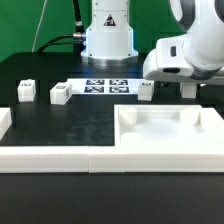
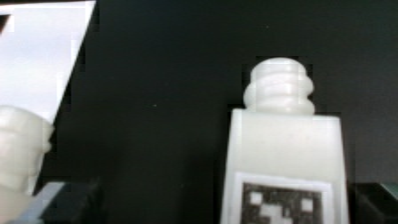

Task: Assemble one leg

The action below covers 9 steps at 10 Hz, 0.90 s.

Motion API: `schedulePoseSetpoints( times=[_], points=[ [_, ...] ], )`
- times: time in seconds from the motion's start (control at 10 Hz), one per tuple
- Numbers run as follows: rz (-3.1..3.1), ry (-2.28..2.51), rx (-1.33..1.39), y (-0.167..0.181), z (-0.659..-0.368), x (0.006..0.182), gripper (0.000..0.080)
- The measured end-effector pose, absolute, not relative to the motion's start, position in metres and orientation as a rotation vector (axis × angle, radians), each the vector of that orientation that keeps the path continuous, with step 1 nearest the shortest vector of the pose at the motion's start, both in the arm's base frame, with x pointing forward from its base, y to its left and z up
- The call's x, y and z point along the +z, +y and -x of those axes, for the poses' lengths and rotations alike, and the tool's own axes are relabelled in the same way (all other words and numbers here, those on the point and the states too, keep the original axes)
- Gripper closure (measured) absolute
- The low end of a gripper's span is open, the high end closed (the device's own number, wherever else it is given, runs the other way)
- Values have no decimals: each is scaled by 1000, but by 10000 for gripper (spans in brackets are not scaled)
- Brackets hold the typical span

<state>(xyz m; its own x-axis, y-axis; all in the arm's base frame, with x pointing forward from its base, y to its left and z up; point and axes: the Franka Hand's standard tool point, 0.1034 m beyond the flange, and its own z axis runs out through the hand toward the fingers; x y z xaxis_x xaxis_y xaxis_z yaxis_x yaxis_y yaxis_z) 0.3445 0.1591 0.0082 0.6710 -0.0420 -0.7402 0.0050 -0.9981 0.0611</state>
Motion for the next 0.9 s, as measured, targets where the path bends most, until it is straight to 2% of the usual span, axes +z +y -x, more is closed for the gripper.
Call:
schedulePoseSetpoints(
  times=[0.1, 0.2, 0.3, 0.4, 0.5, 0.9],
  points=[
    [-2820, -27, -1248, 161, -347, 10, 150],
    [-2824, -26, -1242, 162, -349, 10, 240],
    [-2824, -27, -1243, 161, -349, 10, 422],
    [-2824, -27, -1244, 161, -349, 10, 422],
    [-2824, -27, -1243, 161, -349, 10, 514],
    [-2824, -27, -1243, 161, -349, 10, 513]
  ],
)
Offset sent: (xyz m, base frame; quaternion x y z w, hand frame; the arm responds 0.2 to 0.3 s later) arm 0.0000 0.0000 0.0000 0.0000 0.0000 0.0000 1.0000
